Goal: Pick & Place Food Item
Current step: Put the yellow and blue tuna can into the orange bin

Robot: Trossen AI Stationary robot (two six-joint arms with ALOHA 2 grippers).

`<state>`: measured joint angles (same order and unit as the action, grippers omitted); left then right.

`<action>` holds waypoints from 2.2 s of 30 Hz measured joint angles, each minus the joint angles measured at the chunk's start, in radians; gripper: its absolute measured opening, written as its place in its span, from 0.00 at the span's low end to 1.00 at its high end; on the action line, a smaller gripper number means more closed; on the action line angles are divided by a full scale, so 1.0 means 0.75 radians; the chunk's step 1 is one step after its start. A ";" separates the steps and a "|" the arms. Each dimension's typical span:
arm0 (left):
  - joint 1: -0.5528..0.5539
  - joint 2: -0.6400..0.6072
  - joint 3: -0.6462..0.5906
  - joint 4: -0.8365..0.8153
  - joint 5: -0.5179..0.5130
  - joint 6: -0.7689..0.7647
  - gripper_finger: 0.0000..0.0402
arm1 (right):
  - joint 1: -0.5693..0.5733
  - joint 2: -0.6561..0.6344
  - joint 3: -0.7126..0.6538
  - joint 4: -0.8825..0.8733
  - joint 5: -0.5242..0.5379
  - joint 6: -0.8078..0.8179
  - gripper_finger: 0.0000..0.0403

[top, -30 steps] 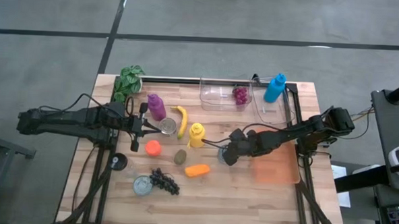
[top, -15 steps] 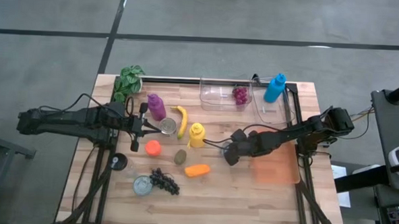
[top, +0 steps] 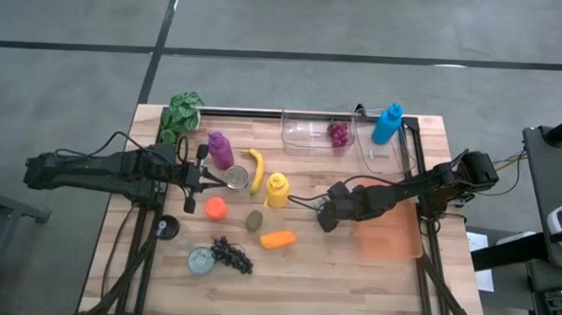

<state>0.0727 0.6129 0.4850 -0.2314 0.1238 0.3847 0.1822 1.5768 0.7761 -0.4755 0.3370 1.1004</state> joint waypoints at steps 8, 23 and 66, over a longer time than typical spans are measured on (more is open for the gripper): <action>0.000 0.000 0.000 0.000 0.000 -0.003 0.03 | 0.000 -0.001 0.000 -0.021 -0.030 0.036 0.02; 0.000 0.000 0.000 0.001 0.000 -0.003 0.03 | -0.004 -0.002 -0.003 -0.030 -0.045 0.105 0.02; 0.000 0.000 -0.001 0.001 0.000 0.008 0.03 | 0.001 -0.075 0.096 0.019 0.007 -0.120 0.02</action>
<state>0.0729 0.6128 0.4847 -0.2310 0.1234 0.3904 0.1833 1.5208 0.8482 -0.4609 0.3421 1.0104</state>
